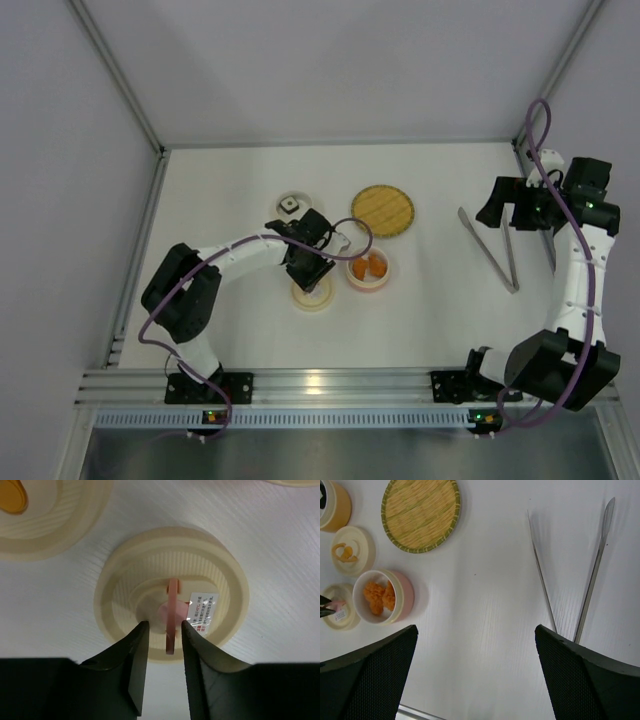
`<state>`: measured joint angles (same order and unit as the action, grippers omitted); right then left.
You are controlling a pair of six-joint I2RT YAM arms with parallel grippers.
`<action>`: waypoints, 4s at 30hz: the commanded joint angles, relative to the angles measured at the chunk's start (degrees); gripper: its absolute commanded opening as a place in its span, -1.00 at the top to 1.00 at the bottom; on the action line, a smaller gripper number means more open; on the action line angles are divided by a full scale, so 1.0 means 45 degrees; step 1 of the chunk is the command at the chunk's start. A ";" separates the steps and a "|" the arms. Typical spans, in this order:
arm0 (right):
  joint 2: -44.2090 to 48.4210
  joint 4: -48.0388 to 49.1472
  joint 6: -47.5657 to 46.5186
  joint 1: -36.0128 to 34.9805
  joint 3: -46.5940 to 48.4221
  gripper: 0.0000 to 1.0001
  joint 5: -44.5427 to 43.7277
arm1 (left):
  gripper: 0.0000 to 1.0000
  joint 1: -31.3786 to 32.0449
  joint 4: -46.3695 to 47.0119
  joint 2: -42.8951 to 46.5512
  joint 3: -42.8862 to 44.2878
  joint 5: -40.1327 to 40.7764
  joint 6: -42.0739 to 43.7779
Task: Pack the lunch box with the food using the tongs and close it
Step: Pick up the box lid from the center of the board, then close the box lid on the packing box.
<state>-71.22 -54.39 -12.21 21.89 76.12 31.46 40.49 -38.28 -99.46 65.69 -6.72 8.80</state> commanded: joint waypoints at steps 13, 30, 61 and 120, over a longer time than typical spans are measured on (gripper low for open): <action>-0.0130 0.0680 0.0135 -0.0079 -0.0332 -0.99 0.0508 | 1.00 0.0045 -0.2564 0.0851 0.2684 -0.0676 0.0173; 0.0065 0.1051 0.0681 -0.0060 -0.1074 -0.98 -0.0175 | 1.00 0.1138 -0.5379 -0.2974 0.9697 -0.0695 0.0311; -0.0111 0.1618 0.1775 -0.0060 -0.1465 -0.99 0.1172 | 1.00 0.1783 -0.4638 -0.5554 1.1574 -0.0909 -0.0529; 0.0106 0.0197 -0.4167 -0.1385 -0.0609 -0.95 0.3748 | -0.41 -0.1336 -0.4072 -0.1572 1.0796 -0.5680 -0.0899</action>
<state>-71.88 -50.37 -16.21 19.40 68.84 42.44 42.85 -57.91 -112.66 116.33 -19.88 7.70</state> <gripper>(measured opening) 0.980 0.691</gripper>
